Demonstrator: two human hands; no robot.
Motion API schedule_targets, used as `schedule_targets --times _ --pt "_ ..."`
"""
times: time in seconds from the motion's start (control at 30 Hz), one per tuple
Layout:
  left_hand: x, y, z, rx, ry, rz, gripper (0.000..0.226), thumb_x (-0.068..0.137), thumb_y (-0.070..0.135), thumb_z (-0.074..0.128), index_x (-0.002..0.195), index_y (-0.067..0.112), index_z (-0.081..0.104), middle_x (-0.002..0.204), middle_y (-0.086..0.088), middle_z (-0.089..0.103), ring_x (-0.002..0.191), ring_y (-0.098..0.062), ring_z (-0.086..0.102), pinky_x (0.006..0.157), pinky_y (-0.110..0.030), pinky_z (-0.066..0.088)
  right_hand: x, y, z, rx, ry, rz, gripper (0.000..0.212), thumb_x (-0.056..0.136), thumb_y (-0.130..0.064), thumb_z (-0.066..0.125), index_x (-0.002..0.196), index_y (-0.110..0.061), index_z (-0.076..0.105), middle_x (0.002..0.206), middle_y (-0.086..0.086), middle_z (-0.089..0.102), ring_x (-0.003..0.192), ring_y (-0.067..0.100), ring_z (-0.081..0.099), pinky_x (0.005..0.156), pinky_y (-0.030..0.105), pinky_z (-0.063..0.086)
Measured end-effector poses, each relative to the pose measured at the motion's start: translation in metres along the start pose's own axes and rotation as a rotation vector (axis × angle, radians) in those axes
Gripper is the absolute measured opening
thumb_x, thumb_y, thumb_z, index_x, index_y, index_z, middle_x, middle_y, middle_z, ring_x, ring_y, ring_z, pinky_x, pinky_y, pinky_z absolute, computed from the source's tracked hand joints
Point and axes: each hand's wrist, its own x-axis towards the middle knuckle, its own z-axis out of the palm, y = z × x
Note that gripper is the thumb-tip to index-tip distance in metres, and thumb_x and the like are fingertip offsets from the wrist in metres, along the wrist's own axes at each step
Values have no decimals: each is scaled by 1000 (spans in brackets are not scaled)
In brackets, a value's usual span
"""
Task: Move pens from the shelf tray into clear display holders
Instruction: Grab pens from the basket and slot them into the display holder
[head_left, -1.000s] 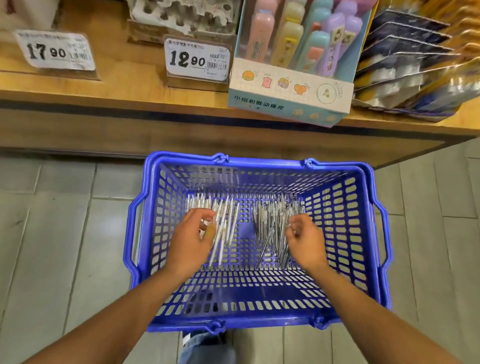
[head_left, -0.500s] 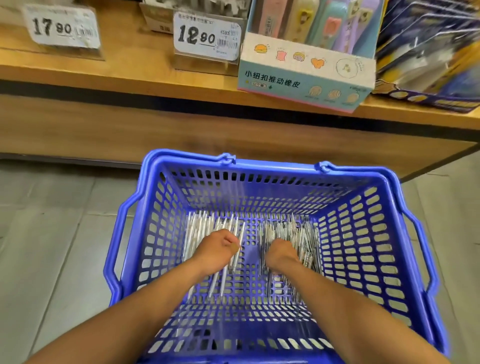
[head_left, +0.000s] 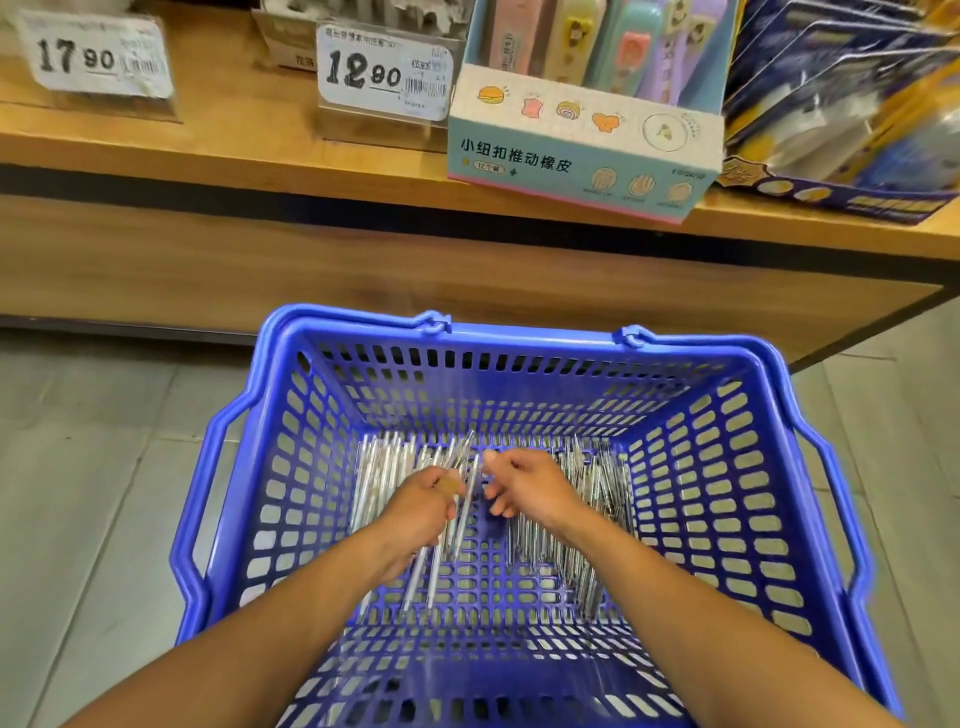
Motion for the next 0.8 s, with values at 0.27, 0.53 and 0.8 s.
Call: schedule_targets --times 0.27,0.53,0.8 --pt "2 2 -1 -71 36 -17 22 105 12 40 122 9 55 90 -2 66 61 -10 48 51 -21 40 16 39 16 -863 168 169 24 99 -29 54 107 -8 61 98 8 68 86 24 67 69 32 56" --pt "9 0 -5 -185 109 -57 57 102 -1 39 154 14 22 98 7 61 65 -12 52 53 -22 42 21 32 36 -1001 203 228 21 98 -17 52 112 -4 61 98 10 69 83 22 69 59 28 52" --pt "8 0 -5 -211 136 -42 60 97 35 61 144 7 36 113 -12 65 73 -12 53 61 -26 44 1 -3 29 -60 -111 43 15 99 -21 54 87 -13 58 57 1 62 52 11 64 54 21 52"
